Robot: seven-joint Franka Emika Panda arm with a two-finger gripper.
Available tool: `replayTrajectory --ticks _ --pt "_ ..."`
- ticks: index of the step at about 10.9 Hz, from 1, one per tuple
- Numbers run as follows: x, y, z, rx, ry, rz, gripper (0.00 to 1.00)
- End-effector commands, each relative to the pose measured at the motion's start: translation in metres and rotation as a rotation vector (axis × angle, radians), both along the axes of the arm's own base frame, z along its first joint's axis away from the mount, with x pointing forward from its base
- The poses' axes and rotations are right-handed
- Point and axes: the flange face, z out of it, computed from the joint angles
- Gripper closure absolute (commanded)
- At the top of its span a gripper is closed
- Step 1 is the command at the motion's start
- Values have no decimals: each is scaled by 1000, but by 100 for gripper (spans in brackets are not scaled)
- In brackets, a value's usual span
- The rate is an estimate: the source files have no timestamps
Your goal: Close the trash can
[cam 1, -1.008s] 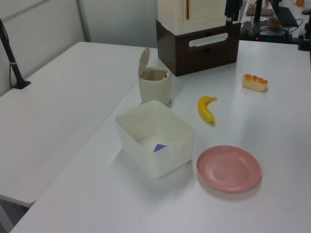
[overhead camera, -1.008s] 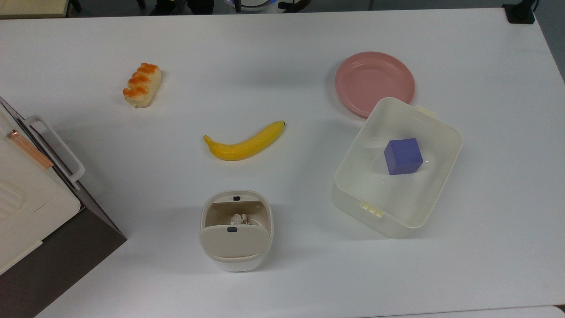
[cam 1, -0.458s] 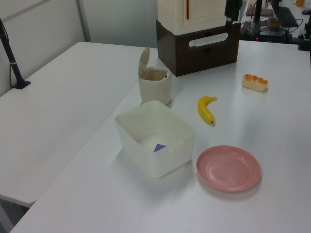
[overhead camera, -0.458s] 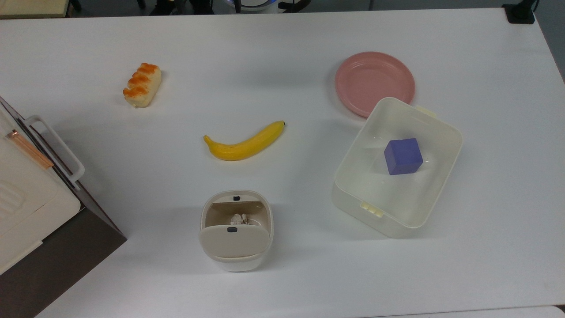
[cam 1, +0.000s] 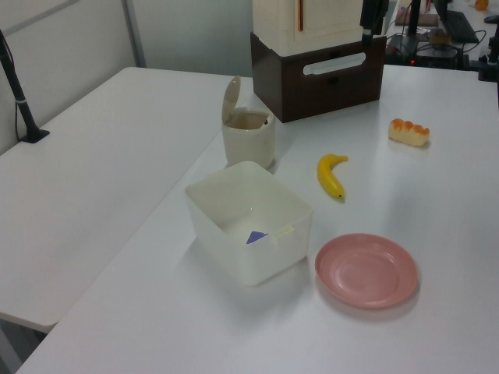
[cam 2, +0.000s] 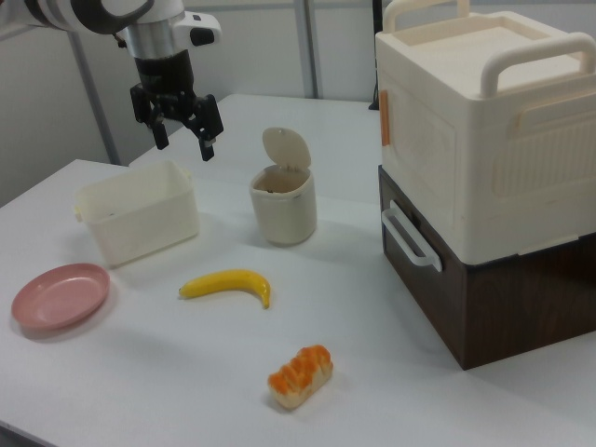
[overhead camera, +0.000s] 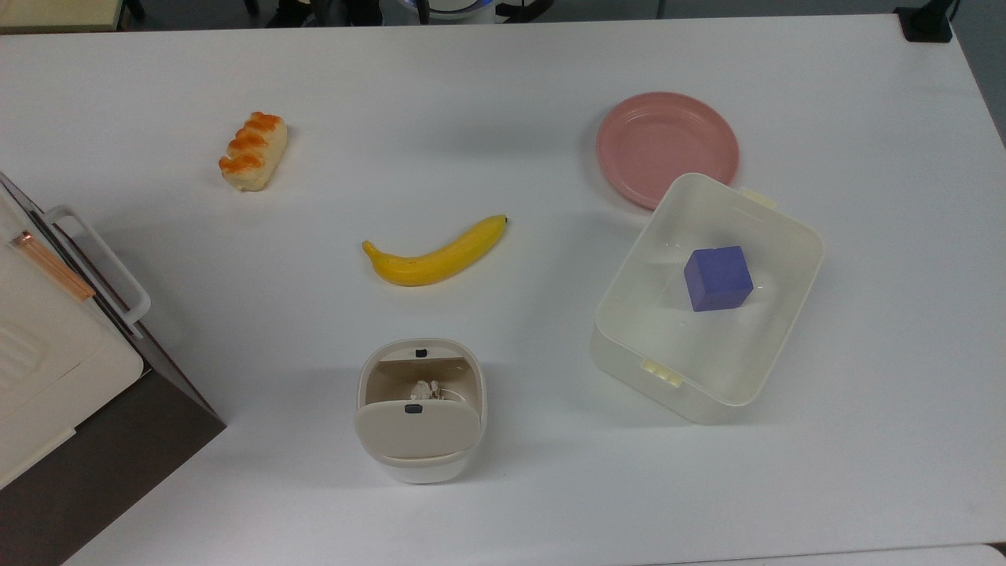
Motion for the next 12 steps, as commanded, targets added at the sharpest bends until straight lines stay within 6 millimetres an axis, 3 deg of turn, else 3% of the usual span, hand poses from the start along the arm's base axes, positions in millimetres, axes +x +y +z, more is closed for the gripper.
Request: replayTrajectory --ticks 1,7,9,10,12 --pt "-4 0 1 -8 13 19 0" --pt "1 0 -8 -8 20 25 1" --pt "1 -1 -8 -11 22 26 10" --pt "4 -2 -14 -13 29 28 22" --pt "7 -1 -19 -15 36 62 71"
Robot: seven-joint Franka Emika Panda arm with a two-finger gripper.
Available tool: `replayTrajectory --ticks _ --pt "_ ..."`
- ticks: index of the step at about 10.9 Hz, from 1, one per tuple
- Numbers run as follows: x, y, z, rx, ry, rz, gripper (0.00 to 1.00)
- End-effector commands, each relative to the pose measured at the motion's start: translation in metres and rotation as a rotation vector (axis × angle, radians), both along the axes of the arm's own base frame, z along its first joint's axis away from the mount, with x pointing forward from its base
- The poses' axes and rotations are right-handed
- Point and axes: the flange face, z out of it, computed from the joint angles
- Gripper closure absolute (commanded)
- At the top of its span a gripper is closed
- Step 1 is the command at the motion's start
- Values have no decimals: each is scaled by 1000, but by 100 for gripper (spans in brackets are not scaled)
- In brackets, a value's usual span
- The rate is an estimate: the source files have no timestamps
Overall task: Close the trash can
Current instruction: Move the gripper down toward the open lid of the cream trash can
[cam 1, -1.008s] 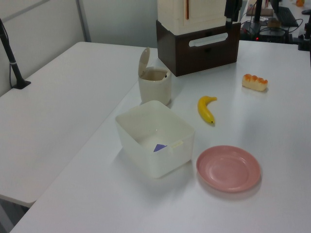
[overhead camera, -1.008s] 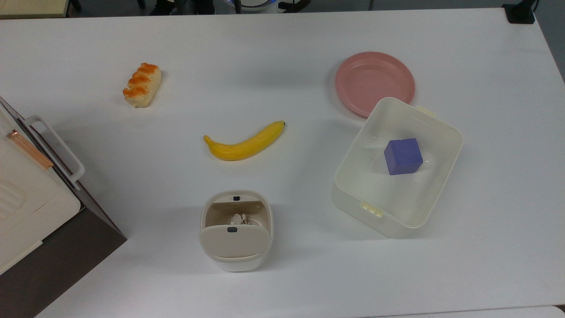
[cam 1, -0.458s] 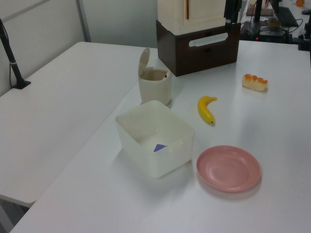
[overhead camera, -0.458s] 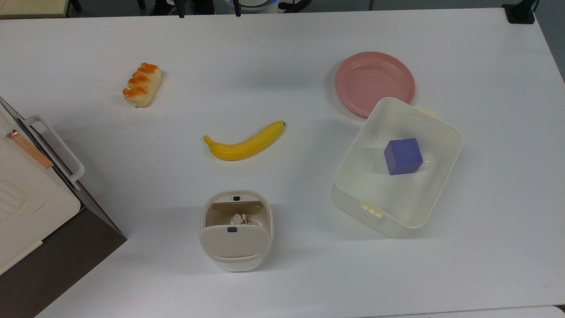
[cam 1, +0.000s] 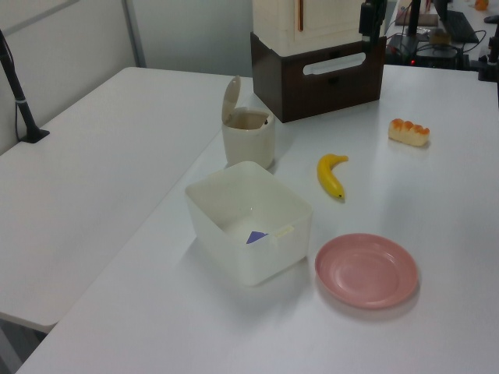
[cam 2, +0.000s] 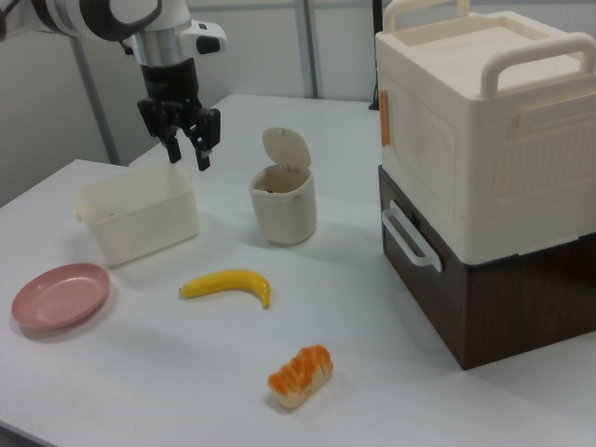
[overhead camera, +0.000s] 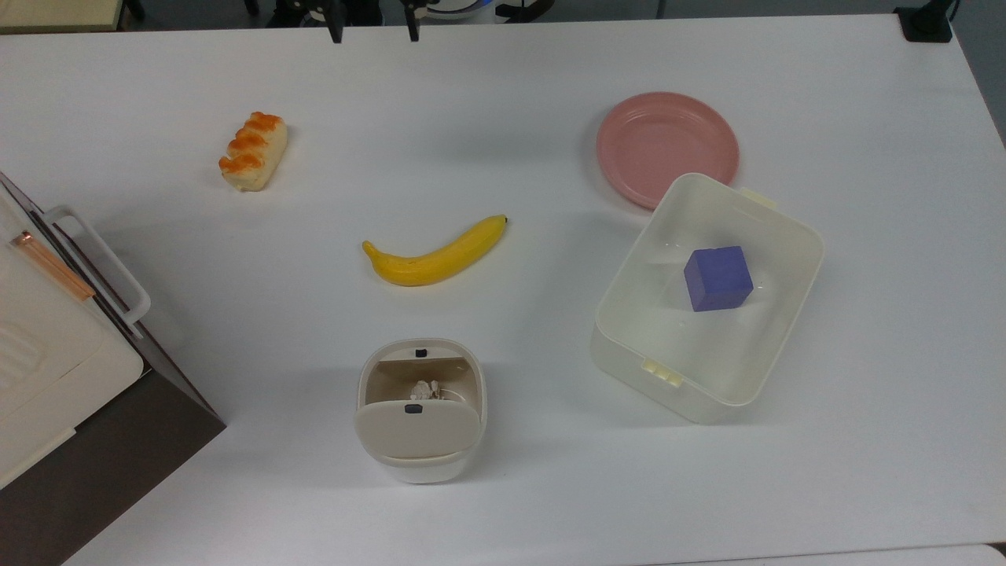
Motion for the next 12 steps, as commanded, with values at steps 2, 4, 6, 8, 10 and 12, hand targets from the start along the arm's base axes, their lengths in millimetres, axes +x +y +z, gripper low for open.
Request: replayTrajectory --ticks 2,4,6,8,10,12 --pt "10 -1 -19 -17 10 119 90" --pt "33 -4 -38 -18 -27 114 92" --pt "63 -7 -52 -26 -157 98 94" --pt "90 -10 -71 -32 -258 89 93" --pt "114 -14 -72 -45 -397 78 93" --pt "142 -12 -90 -55 -565 70 93"
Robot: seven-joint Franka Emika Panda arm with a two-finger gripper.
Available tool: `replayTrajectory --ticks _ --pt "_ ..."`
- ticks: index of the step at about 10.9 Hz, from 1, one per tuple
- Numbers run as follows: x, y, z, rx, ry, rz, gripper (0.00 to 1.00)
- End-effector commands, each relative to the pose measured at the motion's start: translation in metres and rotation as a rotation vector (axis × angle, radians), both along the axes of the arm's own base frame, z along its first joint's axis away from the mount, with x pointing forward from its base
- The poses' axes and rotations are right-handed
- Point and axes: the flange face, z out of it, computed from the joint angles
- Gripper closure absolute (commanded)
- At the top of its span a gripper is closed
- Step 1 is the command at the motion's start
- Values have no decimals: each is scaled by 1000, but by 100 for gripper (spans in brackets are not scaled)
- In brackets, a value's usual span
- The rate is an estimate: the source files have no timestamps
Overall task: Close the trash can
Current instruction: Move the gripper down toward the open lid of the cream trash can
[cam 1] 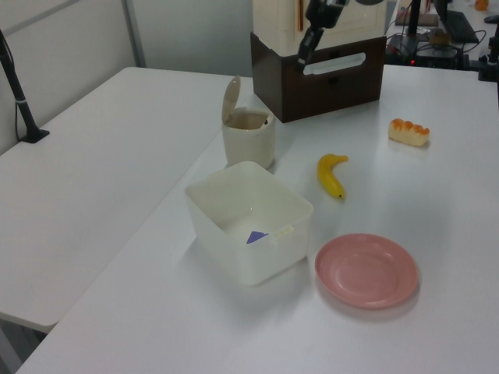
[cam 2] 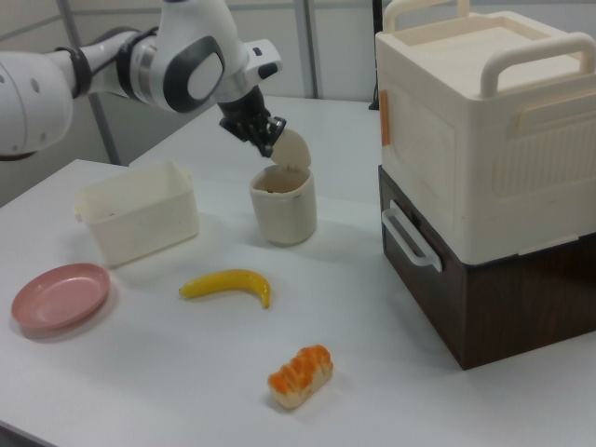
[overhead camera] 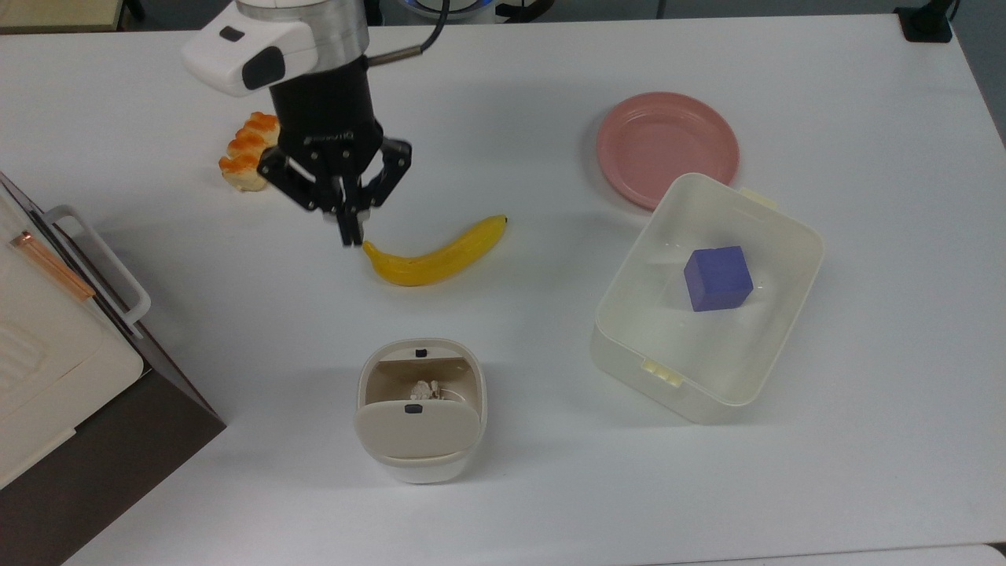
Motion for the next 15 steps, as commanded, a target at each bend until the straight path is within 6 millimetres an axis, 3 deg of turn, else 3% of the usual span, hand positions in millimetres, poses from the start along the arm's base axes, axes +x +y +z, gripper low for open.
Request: replayTrajectory --ticks 1,7,10,12,13,15 --pt "36 17 -13 -33 -248 24 93" --pt "67 49 -1 -76 -435 64 94" --pt "83 52 -25 -91 -425 56 94" --pt "88 48 -37 -98 -438 51 94" --pt "93 45 -53 -100 -444 47 94" --pt "97 36 -61 -115 -451 37 94"
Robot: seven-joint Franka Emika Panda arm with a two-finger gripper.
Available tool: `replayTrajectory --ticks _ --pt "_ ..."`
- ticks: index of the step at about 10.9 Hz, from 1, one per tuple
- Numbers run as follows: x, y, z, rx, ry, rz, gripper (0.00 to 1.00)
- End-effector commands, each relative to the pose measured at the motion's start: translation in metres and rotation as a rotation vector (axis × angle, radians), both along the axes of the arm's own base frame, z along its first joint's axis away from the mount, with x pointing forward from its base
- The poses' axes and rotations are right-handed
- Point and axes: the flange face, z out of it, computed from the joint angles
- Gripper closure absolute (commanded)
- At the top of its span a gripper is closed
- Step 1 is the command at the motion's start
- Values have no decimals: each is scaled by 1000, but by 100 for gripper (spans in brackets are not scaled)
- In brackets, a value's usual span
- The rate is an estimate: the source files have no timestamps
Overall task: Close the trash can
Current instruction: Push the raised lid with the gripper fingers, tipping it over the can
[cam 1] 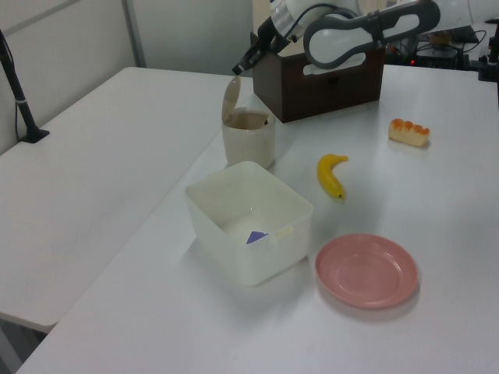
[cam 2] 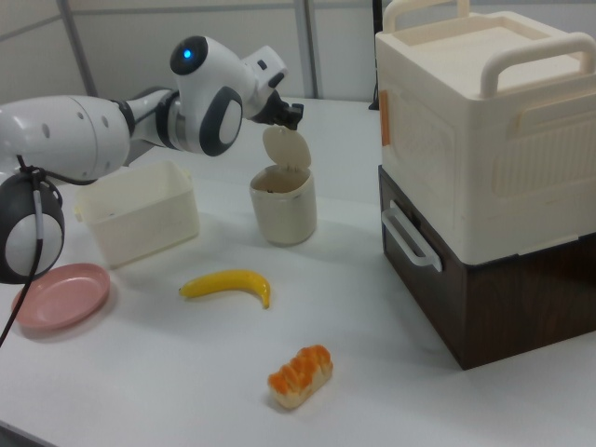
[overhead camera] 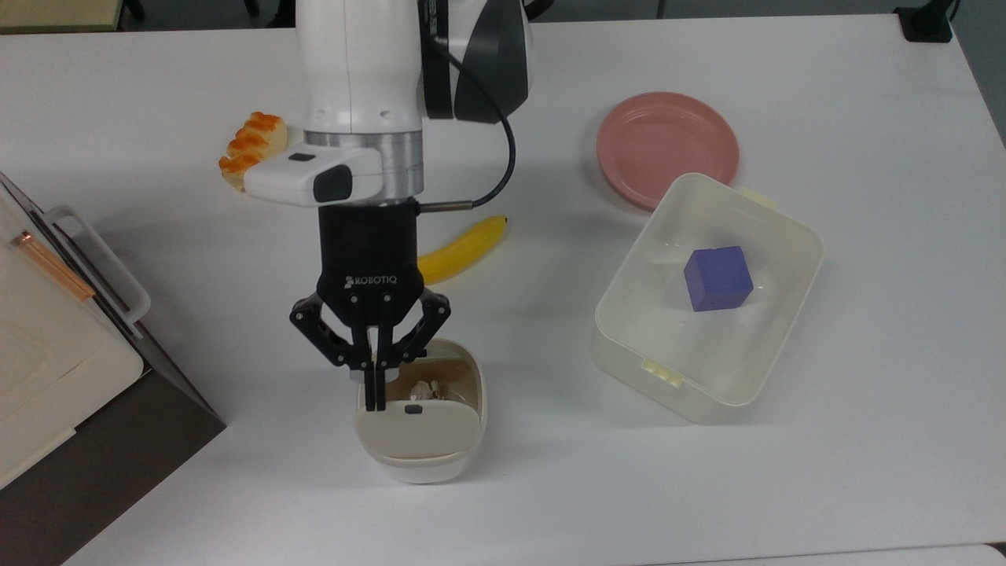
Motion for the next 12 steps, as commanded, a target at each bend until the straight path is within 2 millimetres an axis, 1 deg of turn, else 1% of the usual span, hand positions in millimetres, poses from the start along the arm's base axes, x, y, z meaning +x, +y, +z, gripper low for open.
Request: replayTrajectory --ticks 1,5,8,12 --pt "12 -3 -12 -29 -31 -10 94" --pt "13 0 -9 -27 -41 -8 95" --pt "12 -2 11 -29 -71 -13 94" --pt "12 -3 10 -30 -70 -13 94"
